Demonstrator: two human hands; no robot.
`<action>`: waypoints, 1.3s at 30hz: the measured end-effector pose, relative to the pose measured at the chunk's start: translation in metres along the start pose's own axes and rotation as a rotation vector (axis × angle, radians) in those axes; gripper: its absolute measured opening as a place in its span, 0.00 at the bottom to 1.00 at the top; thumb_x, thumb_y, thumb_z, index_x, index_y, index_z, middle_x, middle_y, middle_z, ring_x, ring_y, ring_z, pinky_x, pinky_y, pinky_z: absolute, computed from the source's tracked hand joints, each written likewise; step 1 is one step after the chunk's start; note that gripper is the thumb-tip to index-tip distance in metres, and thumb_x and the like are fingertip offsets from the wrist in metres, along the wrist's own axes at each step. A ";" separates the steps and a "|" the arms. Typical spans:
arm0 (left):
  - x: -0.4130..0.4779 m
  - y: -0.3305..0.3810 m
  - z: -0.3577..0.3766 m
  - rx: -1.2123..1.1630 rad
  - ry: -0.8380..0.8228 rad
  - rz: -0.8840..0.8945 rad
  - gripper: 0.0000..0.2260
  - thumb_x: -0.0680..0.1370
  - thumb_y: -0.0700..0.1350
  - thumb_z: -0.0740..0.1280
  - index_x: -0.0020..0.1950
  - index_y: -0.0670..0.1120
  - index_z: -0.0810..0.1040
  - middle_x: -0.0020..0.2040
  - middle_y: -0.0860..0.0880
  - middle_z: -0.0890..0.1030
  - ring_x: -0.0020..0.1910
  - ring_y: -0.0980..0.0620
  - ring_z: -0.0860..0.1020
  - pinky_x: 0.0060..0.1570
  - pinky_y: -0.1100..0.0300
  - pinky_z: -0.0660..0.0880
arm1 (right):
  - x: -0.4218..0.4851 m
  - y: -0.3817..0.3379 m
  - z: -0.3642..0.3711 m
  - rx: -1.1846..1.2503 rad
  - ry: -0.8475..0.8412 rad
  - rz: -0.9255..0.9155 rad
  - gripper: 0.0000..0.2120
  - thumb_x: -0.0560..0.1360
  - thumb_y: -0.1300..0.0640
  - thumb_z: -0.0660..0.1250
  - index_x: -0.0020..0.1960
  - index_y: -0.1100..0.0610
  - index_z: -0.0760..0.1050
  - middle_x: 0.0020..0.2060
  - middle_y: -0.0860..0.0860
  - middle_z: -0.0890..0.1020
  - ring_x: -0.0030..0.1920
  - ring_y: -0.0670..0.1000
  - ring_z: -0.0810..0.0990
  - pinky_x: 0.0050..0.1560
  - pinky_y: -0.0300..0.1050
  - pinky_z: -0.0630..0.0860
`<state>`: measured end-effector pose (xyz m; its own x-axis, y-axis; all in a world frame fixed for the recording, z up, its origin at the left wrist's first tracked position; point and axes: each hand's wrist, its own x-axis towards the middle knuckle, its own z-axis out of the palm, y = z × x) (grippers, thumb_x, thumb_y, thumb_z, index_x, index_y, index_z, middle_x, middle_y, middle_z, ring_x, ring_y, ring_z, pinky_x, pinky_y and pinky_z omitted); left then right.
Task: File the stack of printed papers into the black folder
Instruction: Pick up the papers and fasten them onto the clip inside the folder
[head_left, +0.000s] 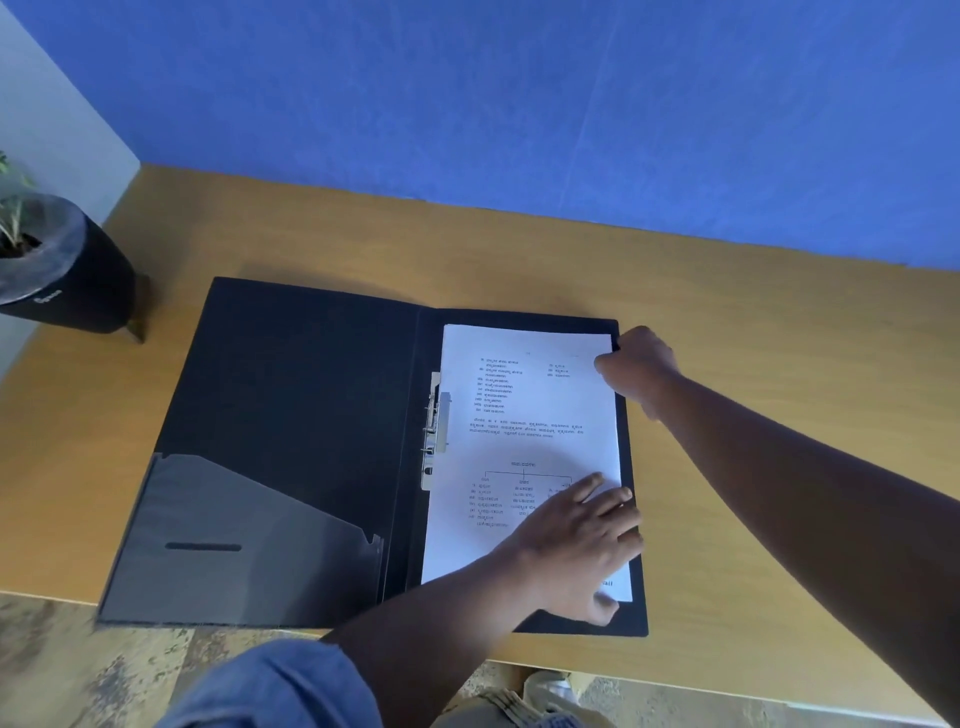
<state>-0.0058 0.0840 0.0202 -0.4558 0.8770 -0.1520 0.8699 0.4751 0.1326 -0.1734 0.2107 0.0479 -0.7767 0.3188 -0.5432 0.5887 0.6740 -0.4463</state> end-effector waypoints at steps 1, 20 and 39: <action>-0.001 0.001 0.001 -0.001 0.015 -0.009 0.29 0.68 0.62 0.70 0.61 0.44 0.78 0.64 0.44 0.77 0.69 0.43 0.68 0.72 0.46 0.57 | 0.001 0.001 0.001 0.023 -0.011 0.006 0.09 0.69 0.64 0.58 0.48 0.57 0.64 0.40 0.53 0.69 0.29 0.52 0.62 0.20 0.31 0.59; -0.125 -0.026 0.032 -0.236 0.184 -0.360 0.35 0.71 0.64 0.65 0.73 0.46 0.67 0.79 0.47 0.62 0.79 0.49 0.55 0.76 0.50 0.56 | -0.025 -0.082 0.065 -0.633 -0.063 -0.673 0.31 0.73 0.66 0.62 0.75 0.53 0.65 0.71 0.52 0.69 0.69 0.57 0.68 0.64 0.55 0.73; -0.121 -0.024 0.024 -0.246 0.194 -0.398 0.32 0.71 0.62 0.66 0.69 0.45 0.72 0.76 0.46 0.67 0.77 0.48 0.61 0.75 0.49 0.60 | -0.017 0.013 0.012 0.114 0.082 -0.086 0.04 0.65 0.66 0.56 0.33 0.63 0.68 0.31 0.53 0.69 0.34 0.53 0.62 0.34 0.45 0.57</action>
<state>0.0333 -0.0347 0.0118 -0.7898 0.6108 -0.0564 0.5621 0.7575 0.3321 -0.1499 0.2066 0.0426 -0.8383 0.3200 -0.4414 0.5372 0.6229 -0.5687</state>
